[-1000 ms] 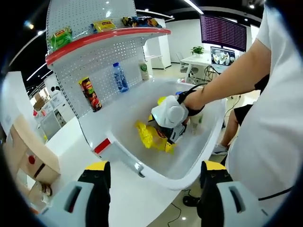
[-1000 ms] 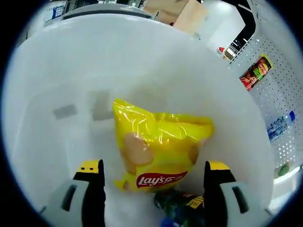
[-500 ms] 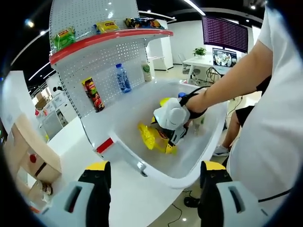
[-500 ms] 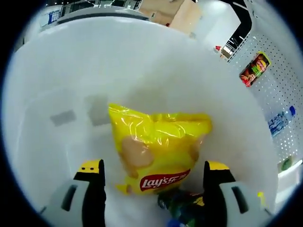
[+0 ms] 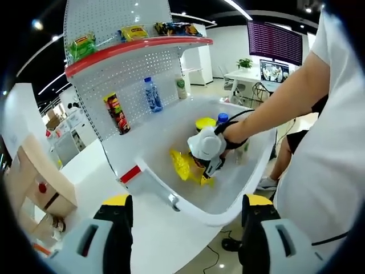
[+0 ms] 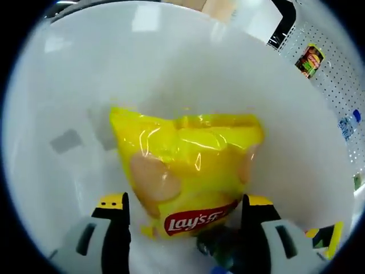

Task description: Place the items from the shopping basket onto the snack and drink counter

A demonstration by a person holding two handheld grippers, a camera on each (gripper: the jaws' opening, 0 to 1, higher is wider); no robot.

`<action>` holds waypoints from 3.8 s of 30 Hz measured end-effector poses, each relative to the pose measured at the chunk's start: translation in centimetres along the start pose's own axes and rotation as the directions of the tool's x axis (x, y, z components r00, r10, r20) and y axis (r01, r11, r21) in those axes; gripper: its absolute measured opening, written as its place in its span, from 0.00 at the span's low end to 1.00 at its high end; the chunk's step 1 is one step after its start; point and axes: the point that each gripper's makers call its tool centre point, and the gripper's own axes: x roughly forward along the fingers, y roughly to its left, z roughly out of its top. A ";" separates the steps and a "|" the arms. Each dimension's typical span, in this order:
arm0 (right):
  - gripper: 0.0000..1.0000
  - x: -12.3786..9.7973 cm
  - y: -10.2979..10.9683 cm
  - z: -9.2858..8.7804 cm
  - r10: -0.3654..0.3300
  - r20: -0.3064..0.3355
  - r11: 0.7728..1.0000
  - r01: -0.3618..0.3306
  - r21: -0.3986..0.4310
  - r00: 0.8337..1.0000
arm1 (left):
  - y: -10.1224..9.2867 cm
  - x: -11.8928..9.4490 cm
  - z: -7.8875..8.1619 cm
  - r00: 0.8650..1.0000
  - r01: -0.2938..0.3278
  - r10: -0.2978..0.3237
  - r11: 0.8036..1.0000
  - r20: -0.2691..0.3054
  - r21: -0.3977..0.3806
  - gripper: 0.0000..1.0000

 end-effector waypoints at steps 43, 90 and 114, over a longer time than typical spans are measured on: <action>0.43 0.7 -0.3 1.0 -0.027 0.075 1.000 0.027 -0.003 0.997 | 0.2 -0.6 -0.8 0.999 -0.038 0.036 0.998 -0.031 -0.041 0.80; 0.41 -12.6 -3.1 6.1 -0.190 0.321 0.956 0.100 0.276 0.928 | -0.8 -1.6 8.3 0.956 -0.104 0.118 0.992 0.270 -0.065 0.83; 0.41 -19.3 -8.2 7.9 -0.336 0.391 0.877 0.133 0.463 0.857 | -0.5 -2.6 10.5 0.922 -0.154 0.174 0.985 0.346 -0.083 0.81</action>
